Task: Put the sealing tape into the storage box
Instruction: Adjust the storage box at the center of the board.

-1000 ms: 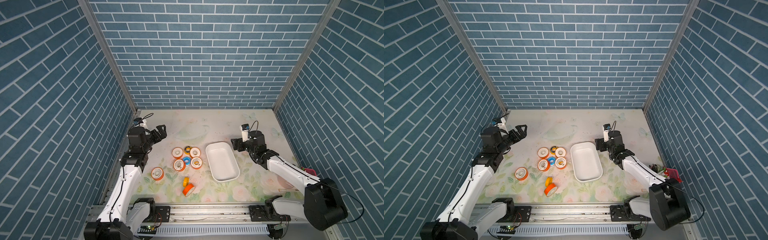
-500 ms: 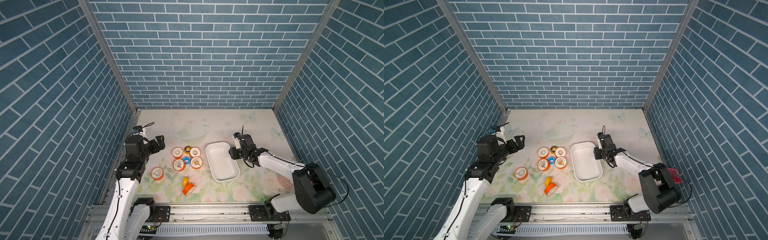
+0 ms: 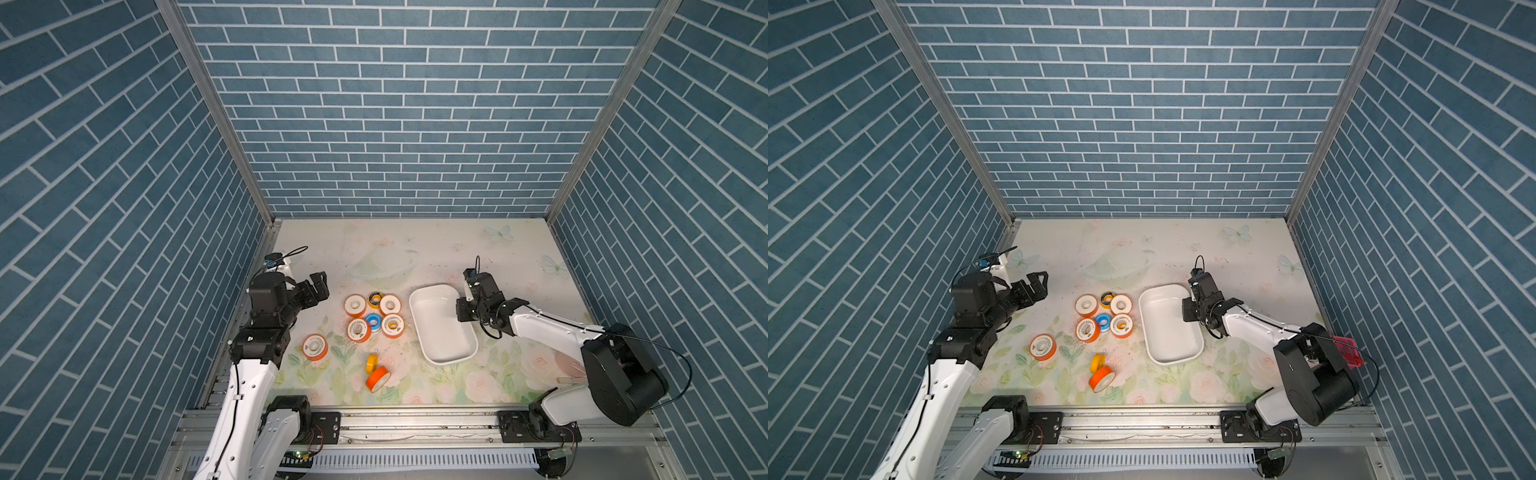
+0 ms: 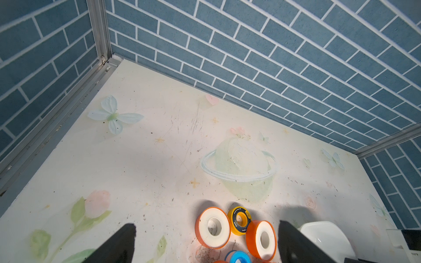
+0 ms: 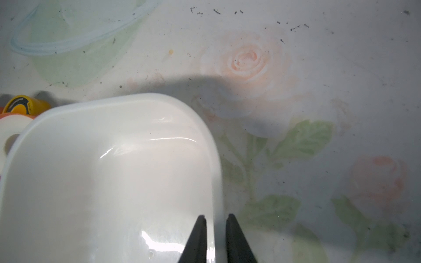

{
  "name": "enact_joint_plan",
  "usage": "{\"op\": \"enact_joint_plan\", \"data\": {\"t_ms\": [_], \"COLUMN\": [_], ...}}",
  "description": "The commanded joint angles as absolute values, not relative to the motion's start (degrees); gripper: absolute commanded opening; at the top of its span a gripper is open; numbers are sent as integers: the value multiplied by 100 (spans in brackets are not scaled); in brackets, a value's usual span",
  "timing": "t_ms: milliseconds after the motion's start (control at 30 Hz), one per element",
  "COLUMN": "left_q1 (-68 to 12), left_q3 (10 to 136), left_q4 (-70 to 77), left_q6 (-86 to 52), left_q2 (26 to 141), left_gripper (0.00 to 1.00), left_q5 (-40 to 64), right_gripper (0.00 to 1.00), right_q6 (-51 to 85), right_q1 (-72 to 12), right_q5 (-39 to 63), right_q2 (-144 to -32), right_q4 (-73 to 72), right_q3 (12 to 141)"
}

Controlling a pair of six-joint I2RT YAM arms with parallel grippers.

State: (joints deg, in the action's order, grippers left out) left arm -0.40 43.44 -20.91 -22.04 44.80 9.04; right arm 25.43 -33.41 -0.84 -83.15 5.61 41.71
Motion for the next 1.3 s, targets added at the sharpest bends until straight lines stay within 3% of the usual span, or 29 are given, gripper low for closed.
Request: {"op": "enact_joint_plan", "data": {"t_ms": [0, 367, 800, 833, 900, 1033, 1267], "left_q1": [-44, -44, -44, -44, -44, -44, -44], "left_q3": [4298, 4289, 4285, 4293, 4298, 4331, 4447], "left_q4": [-2163, -2162, -2171, -2180, -2180, -2236, -2495], "left_q6": [-2127, -2127, -2145, -2151, -2166, -2236, -2578], "left_q2": [4498, 4517, 4531, 4539, 4543, 4560, 4626], "left_gripper": [100, 100, 100, 100, 100, 100, 100], "left_q5": [914, 884, 801, 787, 749, 535, -259], "right_gripper": [15, 8, 12, 13, 27, 43, 60], "right_q6": [3036, 3520, 3691, 3696, 3691, 3583, 2938], "right_q1": [-3450, -3531, -3604, -3606, -3604, -3608, -3599], "right_q5": [-158, -189, -118, -136, -165, -257, -1276], "right_q2": [-8295, -8376, -8333, -8301, -8217, -7969, -7068], "right_q4": [614, 484, 327, 339, 376, 490, 246], "right_q3": [4209, 4212, 4106, 4107, 4113, 4167, 3923]}}
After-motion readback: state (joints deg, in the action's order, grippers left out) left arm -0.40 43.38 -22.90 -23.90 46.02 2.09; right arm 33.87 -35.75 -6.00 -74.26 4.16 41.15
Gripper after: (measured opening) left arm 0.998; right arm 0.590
